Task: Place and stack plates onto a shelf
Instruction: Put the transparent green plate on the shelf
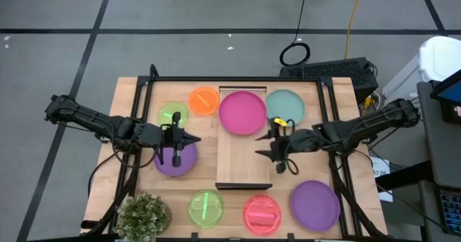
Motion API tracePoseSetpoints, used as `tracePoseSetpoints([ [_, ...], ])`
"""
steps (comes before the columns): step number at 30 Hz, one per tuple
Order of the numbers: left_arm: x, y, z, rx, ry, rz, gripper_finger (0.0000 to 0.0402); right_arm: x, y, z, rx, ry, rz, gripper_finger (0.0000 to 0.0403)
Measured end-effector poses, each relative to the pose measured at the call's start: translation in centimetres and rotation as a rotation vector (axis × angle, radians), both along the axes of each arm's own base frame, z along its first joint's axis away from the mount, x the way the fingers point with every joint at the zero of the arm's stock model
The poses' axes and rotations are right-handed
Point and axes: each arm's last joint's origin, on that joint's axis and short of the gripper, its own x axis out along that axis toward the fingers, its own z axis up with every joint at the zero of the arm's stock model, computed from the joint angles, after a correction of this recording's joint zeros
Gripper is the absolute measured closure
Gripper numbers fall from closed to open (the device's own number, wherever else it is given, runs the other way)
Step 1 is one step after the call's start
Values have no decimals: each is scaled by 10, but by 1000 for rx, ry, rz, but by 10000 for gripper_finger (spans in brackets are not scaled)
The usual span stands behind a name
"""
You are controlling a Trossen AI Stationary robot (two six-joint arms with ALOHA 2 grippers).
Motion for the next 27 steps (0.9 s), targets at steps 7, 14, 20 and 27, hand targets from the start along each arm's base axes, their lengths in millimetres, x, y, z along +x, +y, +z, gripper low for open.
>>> tracePoseSetpoints([
  [7,-5,8,-8,74,66,225,400,-25,15,-20,-87,-22,1,228],
  [14,-10,41,-21,56,216,385,400,-44,14,-20,-39,-62,-37,229],
  [20,-13,78,-26,-31,308,438,400,-49,14,-15,-45,-82,-17,229],
  [27,-8,99,-49,-70,489,520,386,-52,13,-11,-77,-103,-2,229],
])
